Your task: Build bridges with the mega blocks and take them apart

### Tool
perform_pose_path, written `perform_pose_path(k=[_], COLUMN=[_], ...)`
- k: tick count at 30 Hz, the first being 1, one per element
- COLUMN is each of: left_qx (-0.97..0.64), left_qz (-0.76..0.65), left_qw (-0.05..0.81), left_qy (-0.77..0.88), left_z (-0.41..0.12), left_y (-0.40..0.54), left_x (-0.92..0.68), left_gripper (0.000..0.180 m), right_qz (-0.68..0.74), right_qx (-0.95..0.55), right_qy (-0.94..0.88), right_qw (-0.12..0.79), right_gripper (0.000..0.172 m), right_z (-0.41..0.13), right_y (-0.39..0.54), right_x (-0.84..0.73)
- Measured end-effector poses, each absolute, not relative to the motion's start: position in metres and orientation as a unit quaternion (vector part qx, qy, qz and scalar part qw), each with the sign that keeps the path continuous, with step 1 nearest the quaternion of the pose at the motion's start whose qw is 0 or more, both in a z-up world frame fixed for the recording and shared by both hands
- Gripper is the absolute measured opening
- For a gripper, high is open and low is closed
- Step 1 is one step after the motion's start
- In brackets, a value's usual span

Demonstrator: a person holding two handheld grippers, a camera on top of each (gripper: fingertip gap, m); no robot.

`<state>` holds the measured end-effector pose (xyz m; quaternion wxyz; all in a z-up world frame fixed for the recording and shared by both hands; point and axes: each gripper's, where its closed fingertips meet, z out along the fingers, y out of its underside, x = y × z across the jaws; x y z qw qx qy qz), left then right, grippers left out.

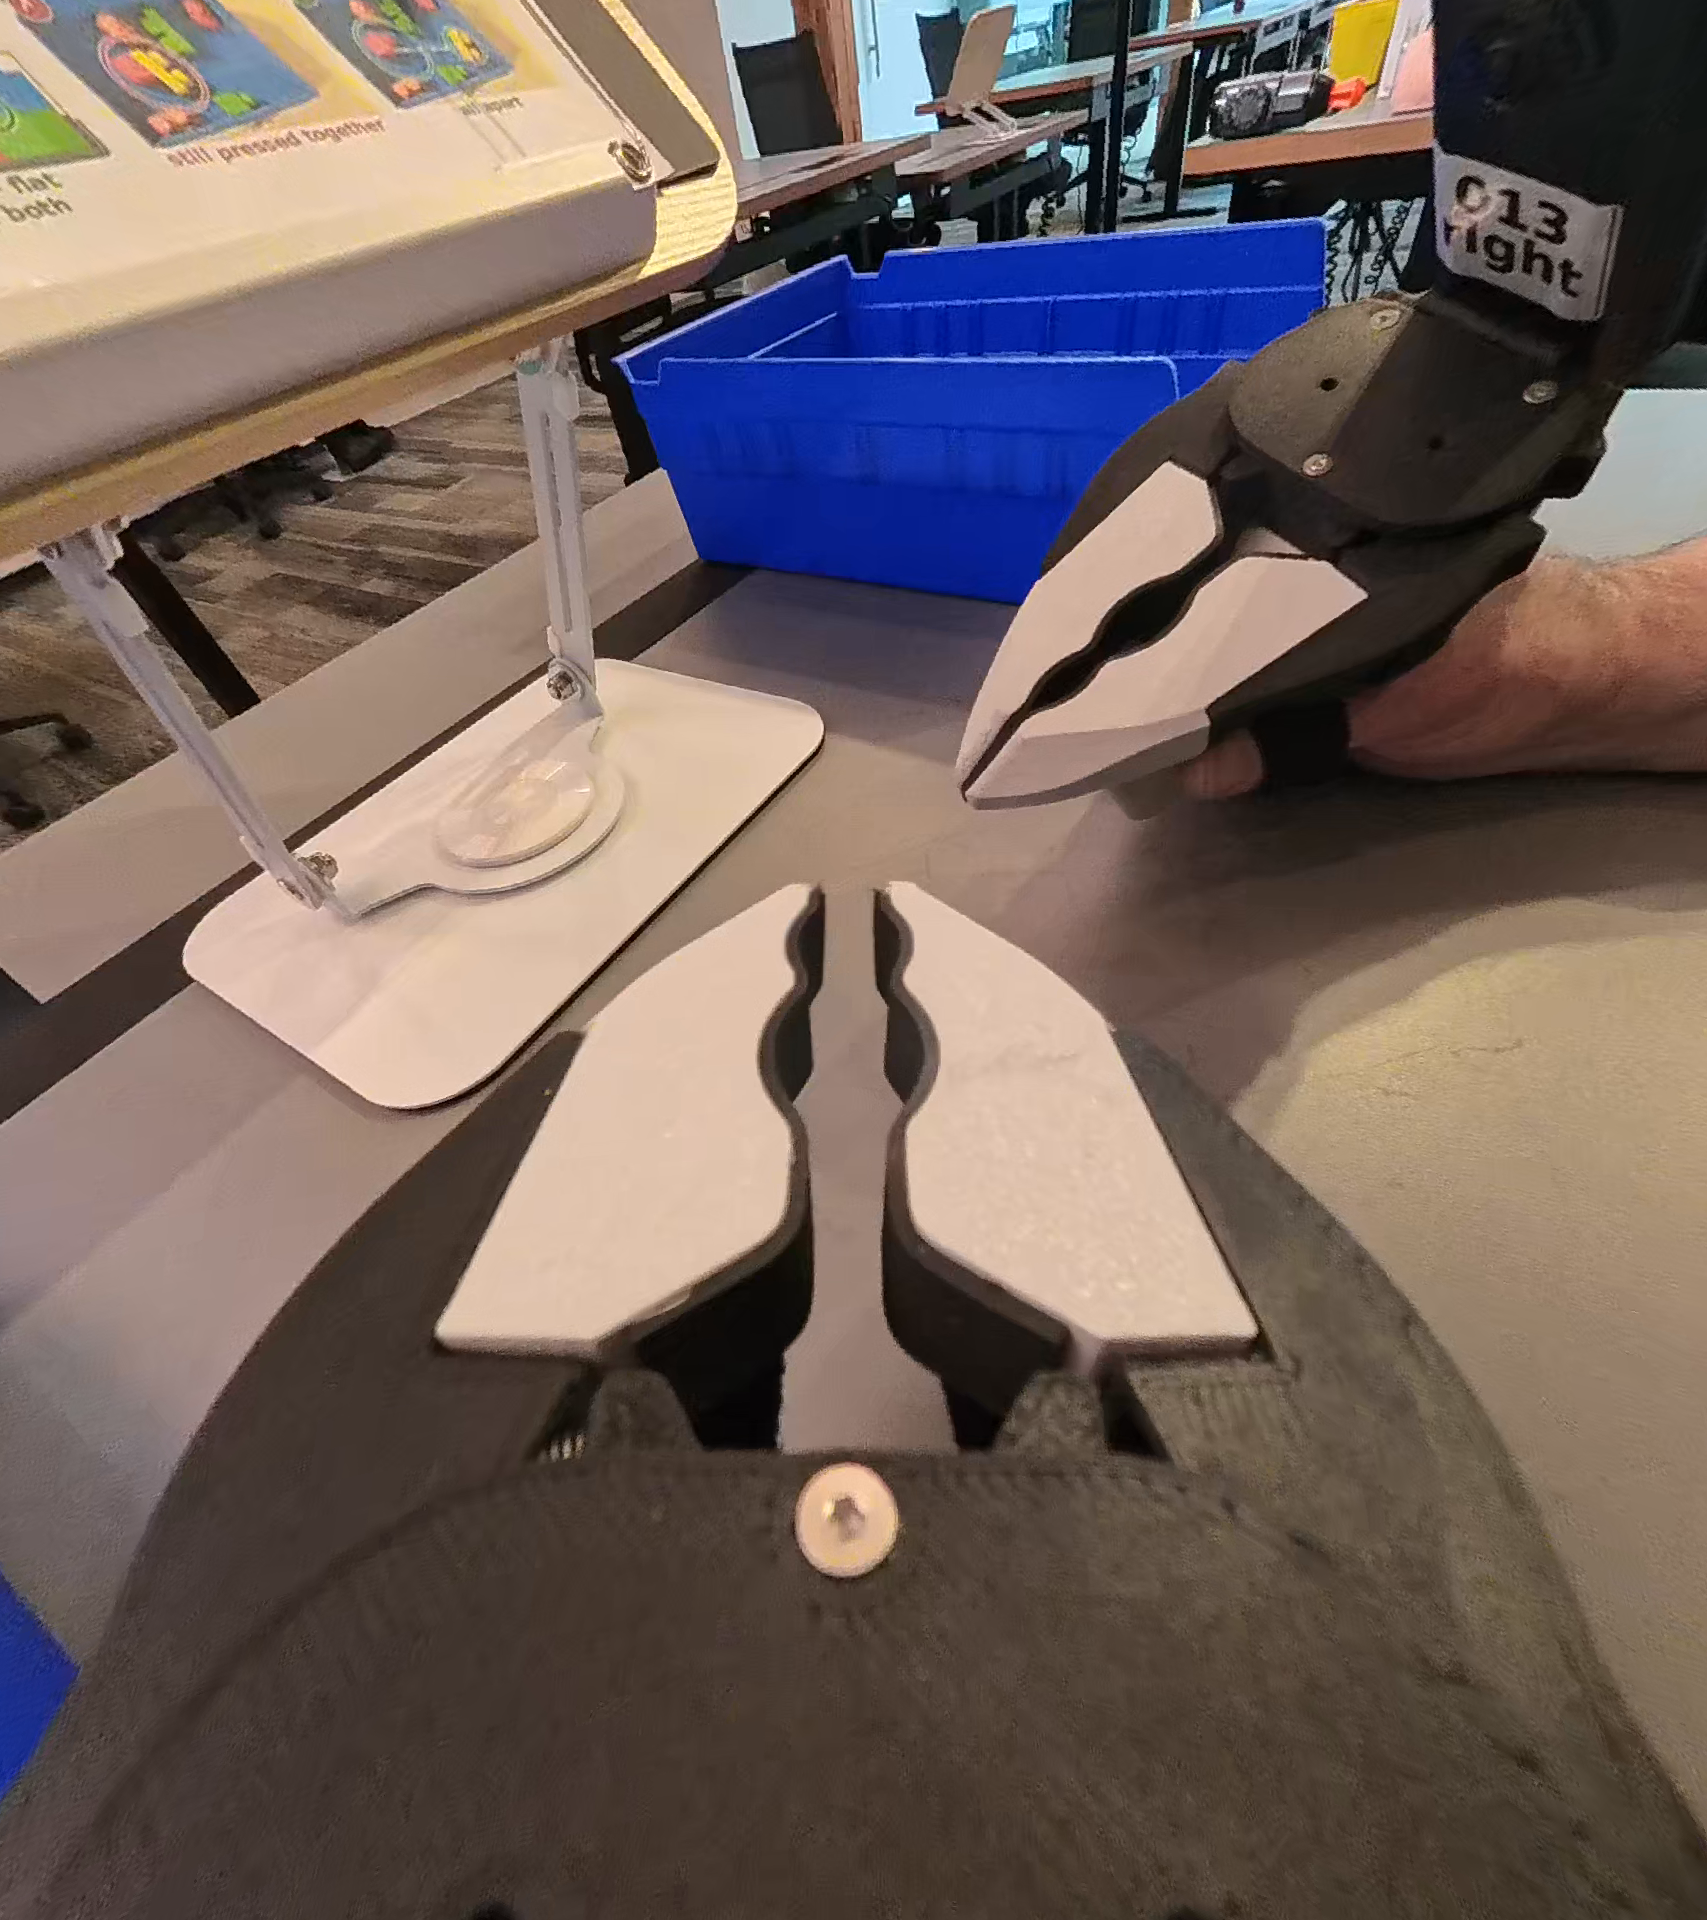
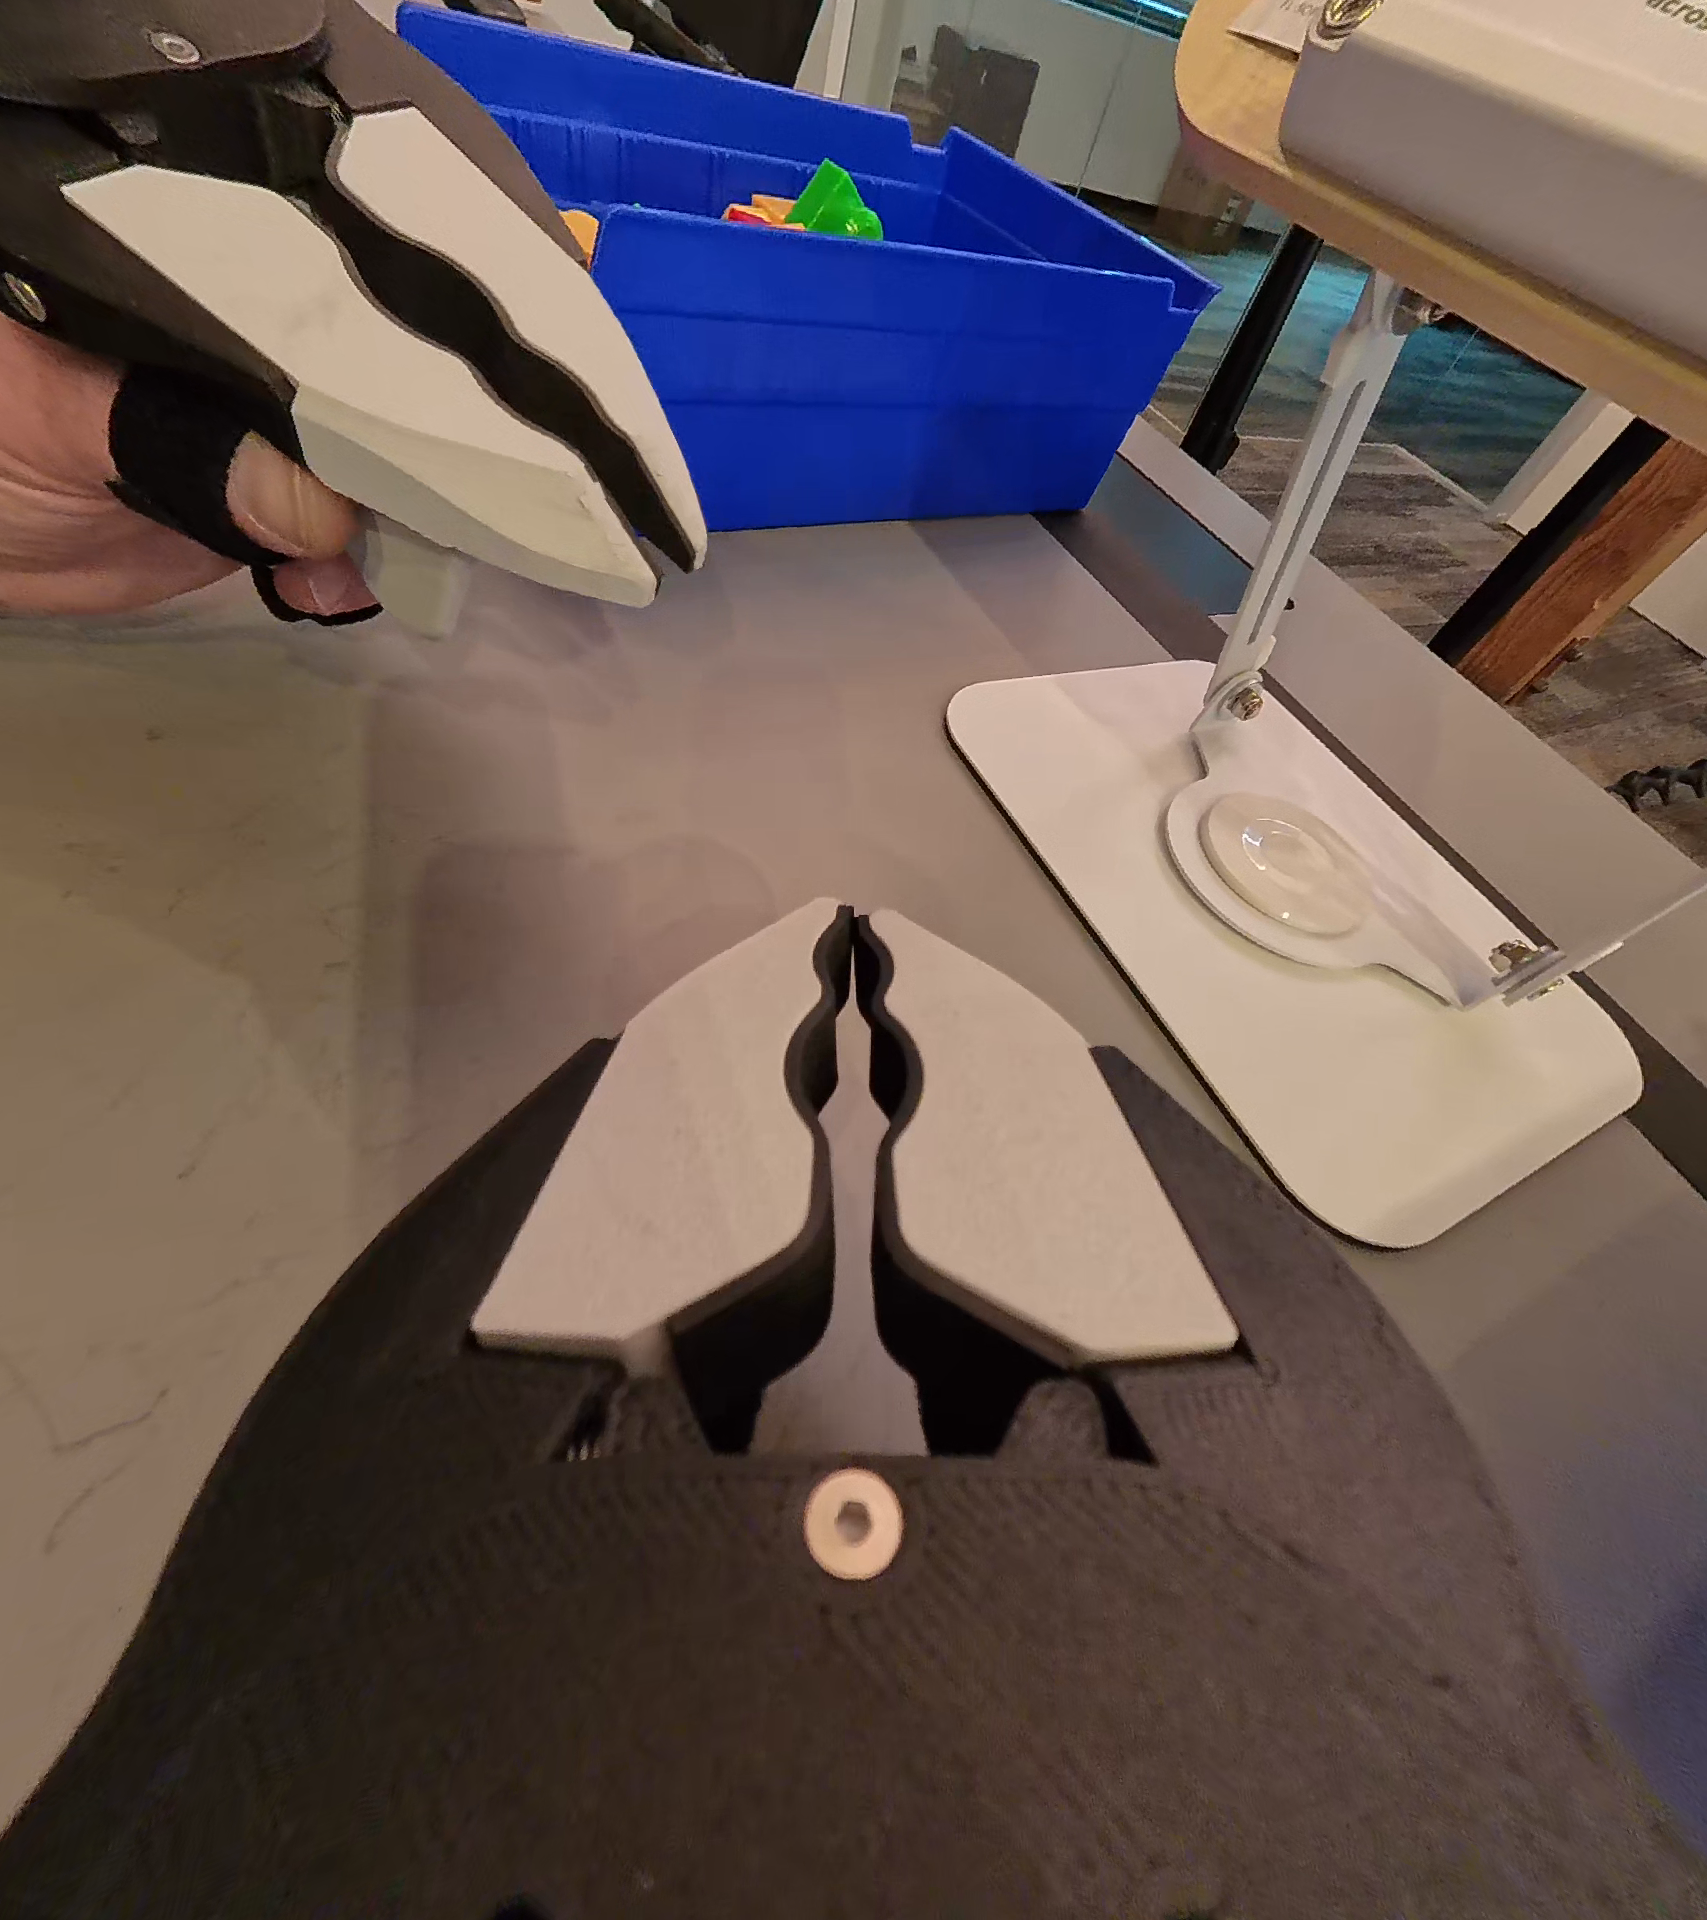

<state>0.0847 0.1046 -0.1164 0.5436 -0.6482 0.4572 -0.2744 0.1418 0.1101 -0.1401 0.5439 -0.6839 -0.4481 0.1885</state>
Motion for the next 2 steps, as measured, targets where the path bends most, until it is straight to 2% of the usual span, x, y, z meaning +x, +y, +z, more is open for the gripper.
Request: perform_pose_path(k=[2], left_qx=[-0.650], left_qz=[-0.273], left_qw=[0.544], left_qy=[0.455], left_z=[-0.1167], left_y=[0.1056], left_x=[0.0844], left_gripper=[0.013], right_qz=[0.189], right_qx=[-0.684], right_qy=[-0.448], right_qw=[0.544], right_gripper=[0.000], right_z=[-0.1399], right_y=[0.1099], right_x=[0.1421])
